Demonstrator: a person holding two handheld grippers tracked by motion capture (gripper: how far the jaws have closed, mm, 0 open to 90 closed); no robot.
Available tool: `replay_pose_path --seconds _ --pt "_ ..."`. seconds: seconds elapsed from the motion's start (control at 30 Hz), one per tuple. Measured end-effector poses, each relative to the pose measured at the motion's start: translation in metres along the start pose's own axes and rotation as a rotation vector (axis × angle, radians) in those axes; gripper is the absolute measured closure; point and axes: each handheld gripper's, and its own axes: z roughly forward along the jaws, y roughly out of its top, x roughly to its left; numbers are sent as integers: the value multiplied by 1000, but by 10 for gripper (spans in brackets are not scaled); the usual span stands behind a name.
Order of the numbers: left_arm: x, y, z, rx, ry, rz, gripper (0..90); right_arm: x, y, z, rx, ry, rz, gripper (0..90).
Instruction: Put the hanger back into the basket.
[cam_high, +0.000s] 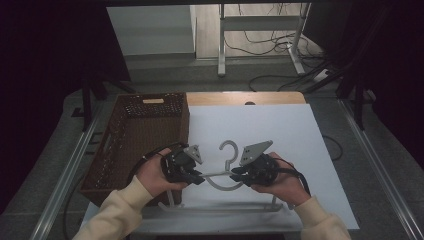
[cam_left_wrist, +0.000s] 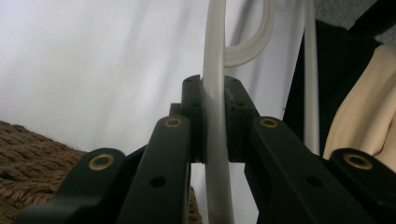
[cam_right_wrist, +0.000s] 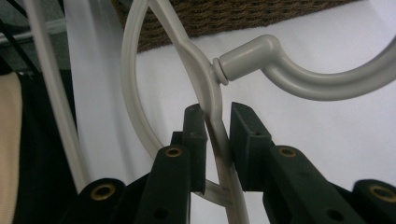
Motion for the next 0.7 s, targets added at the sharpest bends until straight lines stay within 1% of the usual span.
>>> replay_pose_path --seconds 0.03,0.07,0.13,0.17,0.2,0.23,0.27,0.3,0.33,0.37,0.4,0.43,0.5,0.53,0.57,0.6,0.63,0.67,0.7 --pt "0 -1 -2 -11 -2 2 819 -1 -1 -1 -18 11 17 753" --pt "0 -1 -2 -11 -2 2 820 -1 -1 -1 -18 11 17 753" --pt "0 -2 -4 -21 -1 0 820 -2 -1 -3 -35 14 27 742" --pt "0 -4 -8 -46 17 -12 820 -4 -1 -5 -53 17 43 658" --pt "0 -4 -8 -46 17 -12 820 -4 -1 -5 -53 17 43 658" --pt "1 -5 -10 -58 22 -20 820 -5 -2 -7 -67 12 59 614" --pt "2 -6 -13 -69 23 -27 820 -10 -4 -15 -127 2 98 496" --pt "4 -9 -17 -98 26 -39 820 -13 -5 -20 -161 -6 120 453" --pt "4 -9 -17 -98 26 -39 820 -13 -5 -20 -161 -6 120 453" --pt "6 -12 -22 -118 32 -52 820 -15 -7 -25 -186 -16 135 404" --pt "7 -13 -24 -131 34 -59 820 -20 -11 -35 -232 -38 169 364" --pt "8 -16 -27 -141 41 -68 820 -22 -13 -39 -254 -45 185 342" --pt "10 -19 -31 -159 52 -80 820 -31 -24 -56 -320 -74 243 284" --pt "11 -20 -31 -162 53 -86 820 -31 -24 -56 -320 -74 243 284" --pt "12 -23 -34 -178 60 -93 820 -34 -30 -63 -346 -82 270 267" --pt "12 -23 -34 -178 60 -93 820 -34 -30 -63 -346 -82 270 267" --pt "12 -25 -37 -195 65 -99 820 -39 -37 -69 -371 -102 295 257" --pt "12 -25 -37 -195 65 -99 820 -39 -37 -69 -371 -102 295 257" --pt "12 -26 -39 -207 69 -103 820 -41 -40 -71 -377 -110 307 255"
